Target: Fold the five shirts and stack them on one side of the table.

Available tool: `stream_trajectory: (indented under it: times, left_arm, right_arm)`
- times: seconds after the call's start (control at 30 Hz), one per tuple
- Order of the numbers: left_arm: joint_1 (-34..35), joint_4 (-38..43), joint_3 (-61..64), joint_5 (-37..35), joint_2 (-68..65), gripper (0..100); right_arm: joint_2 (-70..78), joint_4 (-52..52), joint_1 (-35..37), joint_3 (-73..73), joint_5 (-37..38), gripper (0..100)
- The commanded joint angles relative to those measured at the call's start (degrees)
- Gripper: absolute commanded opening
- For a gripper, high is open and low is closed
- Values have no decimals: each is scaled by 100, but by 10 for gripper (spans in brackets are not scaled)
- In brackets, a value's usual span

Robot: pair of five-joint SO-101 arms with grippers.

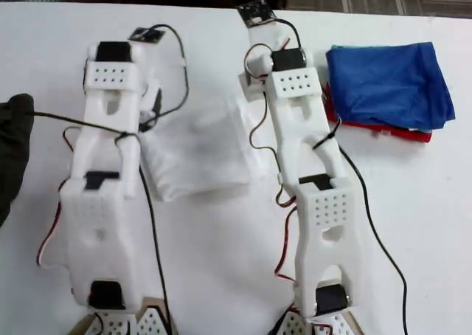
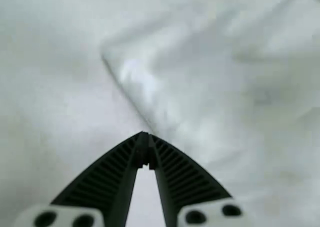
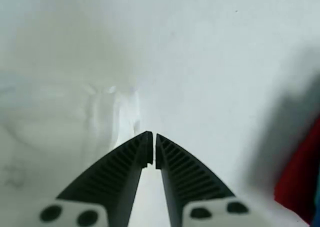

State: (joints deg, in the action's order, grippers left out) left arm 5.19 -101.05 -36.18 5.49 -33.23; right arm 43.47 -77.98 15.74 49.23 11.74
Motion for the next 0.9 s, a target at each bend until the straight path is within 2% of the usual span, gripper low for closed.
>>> stream_trajectory:
  times: [0.0,0.1,0.17,0.37,0.67,0.87]
  left_arm:
    - [-325,747,2053,229,1644,24]
    - [-519,1820,3749,299,2426,24]
    - [-651,2418,4629,299,2796,24]
    - [-826,3560,6044,273,3112,24]
    - [-782,4062,7037,273,3156,24]
    - [-774,4018,7020,273,3165,24]
  right_arm:
    - [-453,-163,198,211,-53,19]
    - [-453,-259,435,211,-79,19]
    - [-435,-259,541,202,-369,19]
    - [251,-189,602,229,-756,19]
    - [1332,470,497,273,-730,19]
    - [1358,734,338,273,-431,19]
